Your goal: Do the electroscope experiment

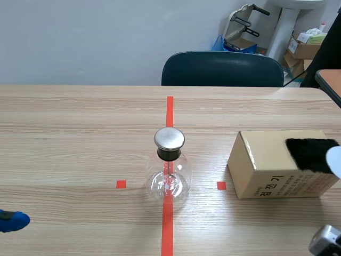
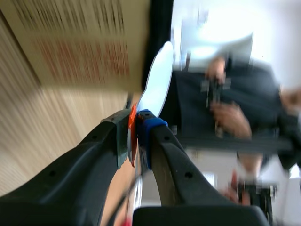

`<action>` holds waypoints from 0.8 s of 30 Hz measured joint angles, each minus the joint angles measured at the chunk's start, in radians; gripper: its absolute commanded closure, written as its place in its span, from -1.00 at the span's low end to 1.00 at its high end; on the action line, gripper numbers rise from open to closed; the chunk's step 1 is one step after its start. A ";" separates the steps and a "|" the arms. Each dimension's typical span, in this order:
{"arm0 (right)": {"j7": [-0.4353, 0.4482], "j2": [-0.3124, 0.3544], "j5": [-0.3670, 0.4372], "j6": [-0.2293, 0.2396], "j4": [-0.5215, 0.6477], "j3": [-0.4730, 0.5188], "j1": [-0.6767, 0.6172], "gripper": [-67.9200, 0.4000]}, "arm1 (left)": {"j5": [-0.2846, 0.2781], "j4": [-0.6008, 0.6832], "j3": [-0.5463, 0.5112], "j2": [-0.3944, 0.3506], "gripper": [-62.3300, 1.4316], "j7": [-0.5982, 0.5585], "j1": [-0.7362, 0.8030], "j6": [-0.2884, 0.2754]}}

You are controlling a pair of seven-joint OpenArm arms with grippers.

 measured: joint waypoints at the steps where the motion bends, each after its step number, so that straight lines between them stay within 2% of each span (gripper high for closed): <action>1: 0.075 0.000 -0.005 0.000 0.000 0.002 0.000 0.94 | 0.000 0.000 0.000 0.000 -0.52 0.000 0.000 0.000; 3: 0.189 -0.001 -0.009 0.000 0.000 0.001 0.000 0.94 | 0.000 0.000 0.000 0.000 -0.52 0.000 0.000 0.000; 5: 0.213 -0.001 -0.010 0.000 0.000 0.000 0.000 0.94 | 0.000 0.000 0.000 0.000 -0.52 0.000 0.000 0.000; 7: 0.143 -0.001 -0.013 -0.001 0.000 0.000 0.000 0.94 | 0.000 0.000 0.000 0.000 -0.52 0.000 0.000 0.000; 11: -0.105 0.000 -0.008 0.000 0.000 0.001 0.000 0.94 | -0.005 0.000 0.000 0.000 -0.51 0.000 0.000 0.000; 13: -0.129 0.000 -0.006 0.000 0.000 0.002 0.000 0.94 | -0.012 0.000 0.000 0.000 -0.50 -0.001 0.000 0.000; 15: -0.062 0.000 -0.006 0.003 0.000 0.002 0.000 0.94 | -0.014 0.000 0.000 0.000 -0.50 -0.007 0.000 0.000; 18: 0.166 0.002 -0.011 -0.001 0.000 0.002 0.002 0.94 | -0.014 0.000 0.000 0.000 -0.50 -0.008 0.000 0.000; 20: 0.246 -0.001 -0.013 0.000 0.000 0.000 0.003 0.94 | -0.014 0.000 0.000 0.000 -0.50 -0.011 0.000 0.000; 22: 0.233 -0.001 -0.014 0.000 0.000 0.000 0.003 0.94 | -0.014 0.000 0.000 0.000 -0.50 -0.011 0.000 0.000; 24: 0.117 -0.002 -0.021 0.000 0.000 0.000 0.003 0.94 | -0.014 0.000 0.000 0.000 -0.50 -0.011 0.000 0.000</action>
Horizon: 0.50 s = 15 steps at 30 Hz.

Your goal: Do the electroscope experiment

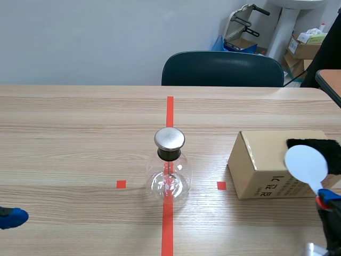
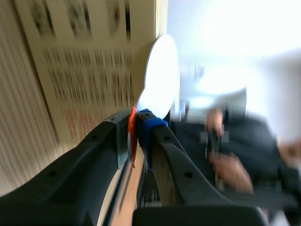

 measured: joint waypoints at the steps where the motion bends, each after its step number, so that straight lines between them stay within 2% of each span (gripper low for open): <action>1: -0.077 0.000 0.004 0.000 0.000 0.000 0.000 0.94 | 0.000 0.000 0.000 0.000 -0.50 0.000 0.000 0.000; 3: -0.212 0.001 0.012 0.000 0.000 0.000 0.002 0.94 | 0.000 0.000 0.000 0.000 -0.50 0.000 0.000 0.000; 4: -0.251 0.001 0.013 0.002 0.000 0.001 0.002 0.94 | 0.000 0.000 0.000 0.000 -0.50 0.000 0.000 0.000; 5: -0.253 0.002 0.013 0.003 0.000 0.001 0.002 0.94 | 0.000 0.000 0.000 0.000 -0.50 0.000 0.000 0.000; 7: -0.188 0.001 0.012 0.003 0.000 0.001 0.002 0.94 | 0.000 0.000 0.000 0.000 -0.50 0.000 0.000 0.000; 10: 0.034 0.001 0.011 0.000 0.000 0.001 0.003 0.94 | 0.000 0.000 0.000 0.000 -0.50 0.000 0.000 0.000; 12: 0.126 0.000 0.007 0.000 0.000 0.000 0.005 0.94 | 0.000 0.000 0.000 0.000 -0.50 0.000 0.000 0.000; 14: 0.119 0.000 0.007 0.000 0.000 0.000 0.005 0.94 | 0.000 0.000 0.000 0.000 -0.50 0.000 0.000 0.000; 15: 0.074 -0.003 0.005 0.000 0.000 0.000 0.005 0.94 | 0.000 0.000 0.000 0.000 -0.50 0.000 0.000 0.000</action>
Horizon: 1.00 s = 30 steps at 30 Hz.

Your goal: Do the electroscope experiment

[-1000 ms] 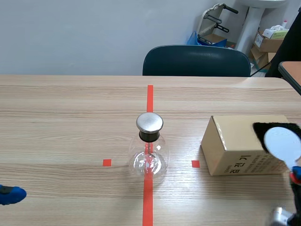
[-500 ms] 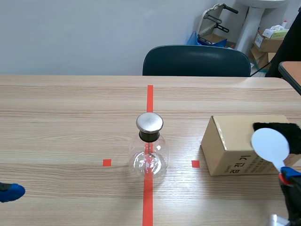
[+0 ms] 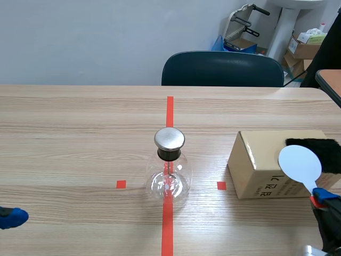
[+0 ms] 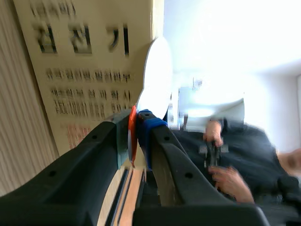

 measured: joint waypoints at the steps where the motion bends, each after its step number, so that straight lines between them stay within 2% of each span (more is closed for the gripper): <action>1: -0.062 -0.005 0.000 0.001 0.000 0.000 0.000 0.94 | 0.000 0.000 0.000 0.000 -0.50 0.000 0.000 0.000; 4: -0.260 -0.013 0.008 0.000 0.000 0.000 0.000 0.94 | 0.000 0.000 0.000 0.000 -0.50 0.000 0.000 0.000; 6: -0.301 -0.011 0.010 0.001 0.000 0.001 0.000 0.94 | 0.000 0.000 0.000 0.000 -0.50 0.000 0.000 0.000; 8: -0.262 -0.010 0.010 0.001 0.000 0.001 0.000 0.94 | 0.000 0.000 0.000 0.000 -0.50 0.000 0.000 0.000; 12: -0.019 -0.011 0.004 0.001 0.000 0.000 0.000 0.94 | 0.000 0.000 0.000 0.000 -0.50 0.000 0.000 0.000; 14: -0.006 -0.013 0.000 0.000 0.000 0.000 0.000 0.94 | 0.000 0.000 0.000 0.000 -0.50 0.000 0.000 0.000; 16: -0.068 -0.013 -0.001 0.000 0.000 0.000 0.000 0.94 | 0.000 0.000 0.000 0.000 -0.50 0.000 0.000 0.000; 20: -0.293 -0.013 0.007 0.000 0.000 0.000 0.000 0.94 | 0.000 0.000 0.000 0.000 -0.50 0.000 0.000 0.000; 22: -0.319 -0.013 0.008 0.001 0.000 0.001 0.000 0.94 | 0.000 0.000 0.000 0.000 -0.50 0.000 0.000 0.000; 24: -0.255 -0.013 0.008 0.003 0.000 0.001 0.000 0.94 | 0.000 0.000 0.000 0.000 -0.50 0.000 0.000 0.000; 28: -0.019 -0.013 0.005 0.000 0.000 0.000 0.000 0.94 | 0.000 0.000 0.000 0.000 -0.50 0.000 0.000 0.000; 30: -0.003 -0.013 0.003 0.000 0.000 0.000 0.000 0.94 | 0.000 0.000 0.000 0.000 -0.50 0.000 0.000 0.000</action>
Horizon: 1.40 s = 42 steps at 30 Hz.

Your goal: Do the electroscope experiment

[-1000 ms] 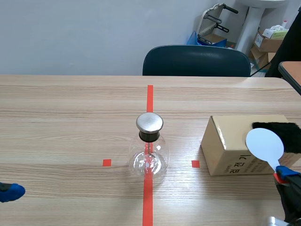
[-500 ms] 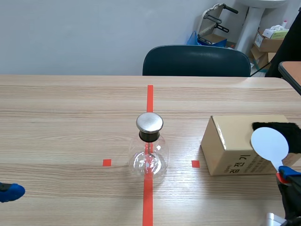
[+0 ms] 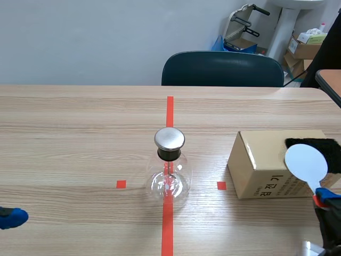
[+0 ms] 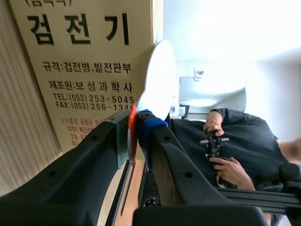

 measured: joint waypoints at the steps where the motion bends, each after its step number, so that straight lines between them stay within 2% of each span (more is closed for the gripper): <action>1: -0.013 0.000 -0.001 0.000 0.000 0.000 0.000 0.94 | 0.000 0.000 0.000 0.000 -0.50 0.000 0.000 0.000; 2: -0.053 0.000 -0.002 0.000 0.000 0.000 0.000 0.94 | 0.000 0.000 0.000 0.000 -0.50 0.000 0.000 0.000; 5: -0.254 -0.001 0.001 0.000 0.000 -0.001 0.000 0.94 | 0.000 0.000 0.000 0.000 -0.50 0.000 0.000 0.000; 7: -0.325 0.001 0.004 0.000 0.000 0.001 0.000 0.94 | 0.000 0.000 0.000 0.000 -0.50 0.000 0.000 0.000; 9: -0.304 0.000 0.004 0.000 0.000 0.001 0.000 0.94 | 0.000 0.000 0.000 0.000 -0.50 0.000 0.000 0.000; 14: 0.028 0.000 -0.002 0.000 0.000 0.000 0.000 0.94 | 0.000 0.000 0.000 0.000 -0.50 0.000 0.000 0.000; 16: 0.061 -0.001 -0.008 0.000 0.000 0.000 0.000 0.94 | 0.000 0.000 0.000 0.000 -0.50 0.000 0.000 0.000; 18: -0.005 -0.004 -0.008 0.000 0.000 0.000 0.000 0.94 | 0.000 0.000 0.000 0.000 -0.50 0.000 0.000 0.000; 22: -0.259 -0.008 0.002 0.000 0.000 0.001 0.000 0.94 | 0.000 0.000 0.000 0.000 -0.50 0.000 0.000 0.000; 24: -0.323 -0.008 0.004 0.000 0.000 0.001 0.000 0.94 | 0.000 0.000 0.000 0.000 -0.50 0.000 0.000 0.000; 25: -0.323 -0.008 0.004 0.000 0.000 0.001 0.000 0.94 | 0.000 0.000 0.000 0.000 -0.50 0.000 0.000 0.000; 27: -0.264 -0.008 0.004 0.000 0.000 0.001 0.000 0.94 | 0.000 0.000 0.000 0.000 -0.50 0.000 0.000 0.000; 31: 0.022 -0.008 -0.001 0.000 0.000 0.005 0.000 0.94 | 0.000 0.000 0.000 0.000 -0.50 0.000 0.000 0.000; 33: 0.082 -0.009 -0.005 0.000 0.000 0.005 0.000 0.94 | 0.000 0.000 0.000 0.000 -0.50 0.000 0.000 0.000; 35: 0.047 -0.010 -0.005 0.000 0.000 0.004 -0.001 0.94 | 0.000 0.000 0.000 0.000 -0.50 0.000 0.000 0.000; 38: -0.163 -0.011 -0.002 0.000 0.000 0.001 -0.009 0.94 | 0.000 0.000 0.000 0.000 -0.50 0.000 0.000 0.000; 40: -0.269 -0.011 0.001 0.000 0.000 0.007 -0.012 0.94 | 0.000 0.000 0.000 0.000 -0.50 0.000 0.000 0.000; 42: -0.304 -0.010 0.004 0.000 0.000 0.014 -0.014 0.94 | 0.000 0.000 0.000 0.000 -0.50 0.000 0.000 0.000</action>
